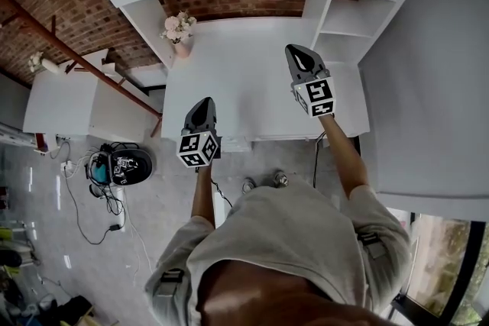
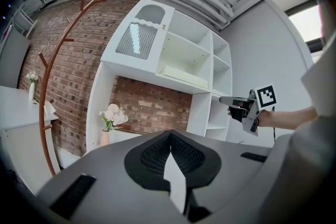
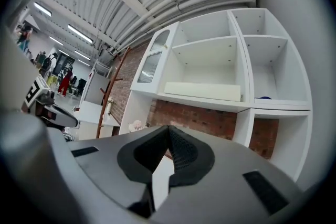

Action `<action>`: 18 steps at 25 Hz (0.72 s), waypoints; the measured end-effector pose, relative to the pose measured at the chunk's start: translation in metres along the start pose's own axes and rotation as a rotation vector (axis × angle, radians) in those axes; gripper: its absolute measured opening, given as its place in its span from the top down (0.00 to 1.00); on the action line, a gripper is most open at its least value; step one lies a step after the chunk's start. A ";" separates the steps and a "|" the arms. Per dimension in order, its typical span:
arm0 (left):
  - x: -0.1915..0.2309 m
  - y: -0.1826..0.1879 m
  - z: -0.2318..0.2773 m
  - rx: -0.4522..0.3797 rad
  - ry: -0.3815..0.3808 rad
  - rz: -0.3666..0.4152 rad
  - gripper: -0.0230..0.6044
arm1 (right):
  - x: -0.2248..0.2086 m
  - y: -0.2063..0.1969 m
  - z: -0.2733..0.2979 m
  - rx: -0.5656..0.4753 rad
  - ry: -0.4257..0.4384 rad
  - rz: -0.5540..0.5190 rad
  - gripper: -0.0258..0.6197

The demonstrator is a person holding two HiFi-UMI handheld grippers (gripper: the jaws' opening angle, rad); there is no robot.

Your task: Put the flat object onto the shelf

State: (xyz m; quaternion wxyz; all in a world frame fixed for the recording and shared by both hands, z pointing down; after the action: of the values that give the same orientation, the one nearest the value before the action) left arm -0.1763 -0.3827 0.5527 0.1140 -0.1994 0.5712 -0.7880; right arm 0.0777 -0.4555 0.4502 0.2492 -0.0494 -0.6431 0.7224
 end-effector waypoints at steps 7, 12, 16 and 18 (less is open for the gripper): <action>-0.007 0.000 0.005 0.006 -0.014 0.008 0.94 | 0.005 -0.029 -0.030 0.032 -0.019 0.018 0.92; -0.011 -0.001 0.006 0.009 -0.017 0.008 0.94 | 0.003 -0.046 -0.048 0.051 -0.042 0.042 0.92; -0.015 -0.002 0.008 0.011 -0.020 0.008 0.94 | 0.000 -0.059 -0.059 0.067 -0.067 0.079 0.92; -0.016 -0.003 0.008 0.012 -0.021 0.006 0.94 | -0.001 -0.064 -0.064 0.072 -0.076 0.089 0.92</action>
State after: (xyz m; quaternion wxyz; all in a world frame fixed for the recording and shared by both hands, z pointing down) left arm -0.1579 -0.3823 0.5548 0.1235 -0.2051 0.5658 -0.7891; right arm 0.1225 -0.3947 0.5004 0.1939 -0.0415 -0.6229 0.7568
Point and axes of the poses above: the fingertips, and each gripper's own axes: z forward along the fingers, x to its left, y out of its top, the point moved 2 cm from there along -z, backward along the fingers, and after that the axes turned 9 degrees about x, right-handed, at the moved point
